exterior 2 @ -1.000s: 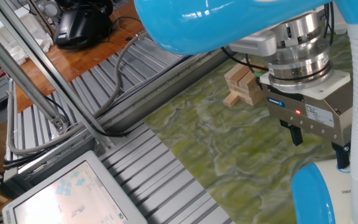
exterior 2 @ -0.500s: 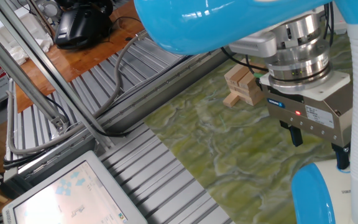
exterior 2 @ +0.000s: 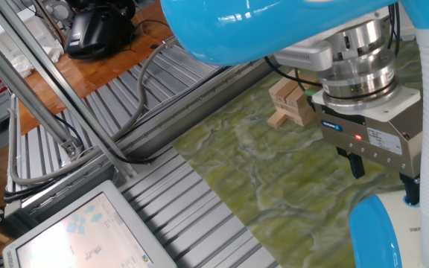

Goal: Turn on the desk lamp by pressing the button

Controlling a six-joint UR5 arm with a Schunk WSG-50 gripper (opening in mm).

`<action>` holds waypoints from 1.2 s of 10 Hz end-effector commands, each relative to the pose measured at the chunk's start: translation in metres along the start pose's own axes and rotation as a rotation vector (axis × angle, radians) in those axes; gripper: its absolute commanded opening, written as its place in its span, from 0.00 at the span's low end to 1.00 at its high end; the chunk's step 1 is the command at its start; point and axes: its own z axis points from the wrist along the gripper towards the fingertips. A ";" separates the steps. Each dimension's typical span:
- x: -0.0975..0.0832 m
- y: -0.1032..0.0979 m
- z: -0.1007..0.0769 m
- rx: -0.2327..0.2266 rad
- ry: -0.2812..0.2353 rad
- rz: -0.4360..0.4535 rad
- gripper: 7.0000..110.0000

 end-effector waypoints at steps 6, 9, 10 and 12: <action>0.009 0.011 -0.055 -0.030 0.040 -0.015 0.79; 0.016 0.010 -0.094 -0.032 0.071 -0.072 0.79; 0.012 0.000 -0.097 0.004 0.060 -0.116 0.79; 0.007 -0.001 -0.096 0.010 0.043 -0.178 0.79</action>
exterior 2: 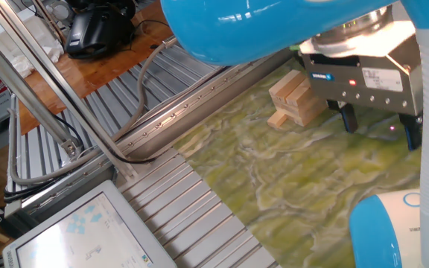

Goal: Turn on the desk lamp by pressing the button

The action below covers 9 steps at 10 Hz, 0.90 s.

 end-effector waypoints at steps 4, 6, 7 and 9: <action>-0.007 -0.002 -0.041 0.085 -0.006 -0.128 0.79; -0.003 0.009 -0.068 0.077 -0.002 -0.143 0.57; -0.002 0.013 -0.079 0.072 -0.001 -0.147 0.57; 0.002 0.019 -0.097 0.058 0.006 -0.114 0.57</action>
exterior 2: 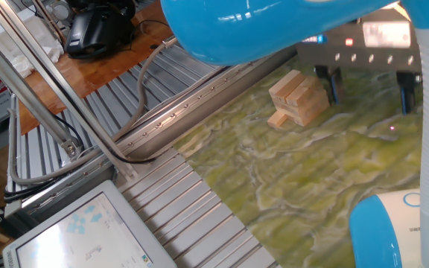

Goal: Turn on the desk lamp by pressing the button

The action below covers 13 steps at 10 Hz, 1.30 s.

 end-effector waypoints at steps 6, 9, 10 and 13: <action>0.017 0.008 -0.051 -0.002 0.013 0.123 0.00; 0.033 0.005 -0.061 0.011 0.046 0.197 0.00; 0.036 0.010 -0.067 -0.022 0.042 0.218 0.00; 0.024 0.000 -0.070 0.012 -0.027 0.237 0.00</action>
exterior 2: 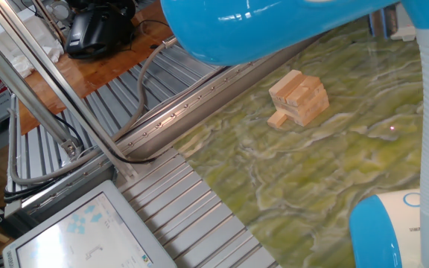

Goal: Turn on the desk lamp by pressing the button

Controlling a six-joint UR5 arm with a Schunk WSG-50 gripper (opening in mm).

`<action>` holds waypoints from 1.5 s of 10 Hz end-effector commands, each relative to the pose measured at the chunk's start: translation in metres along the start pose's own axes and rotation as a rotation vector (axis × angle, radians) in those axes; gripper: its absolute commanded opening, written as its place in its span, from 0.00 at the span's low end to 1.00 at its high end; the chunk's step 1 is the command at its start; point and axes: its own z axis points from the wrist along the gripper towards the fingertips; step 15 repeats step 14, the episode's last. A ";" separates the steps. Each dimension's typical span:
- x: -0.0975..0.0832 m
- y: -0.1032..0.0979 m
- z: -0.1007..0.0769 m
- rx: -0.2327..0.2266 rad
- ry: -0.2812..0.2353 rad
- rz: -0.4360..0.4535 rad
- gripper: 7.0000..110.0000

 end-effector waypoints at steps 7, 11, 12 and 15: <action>-0.031 0.004 -0.011 -0.027 -0.150 0.000 0.00; -0.031 0.007 -0.011 -0.035 -0.150 0.001 0.00; -0.031 0.007 -0.011 -0.035 -0.150 0.002 0.00; -0.031 0.007 -0.011 -0.035 -0.150 0.002 0.00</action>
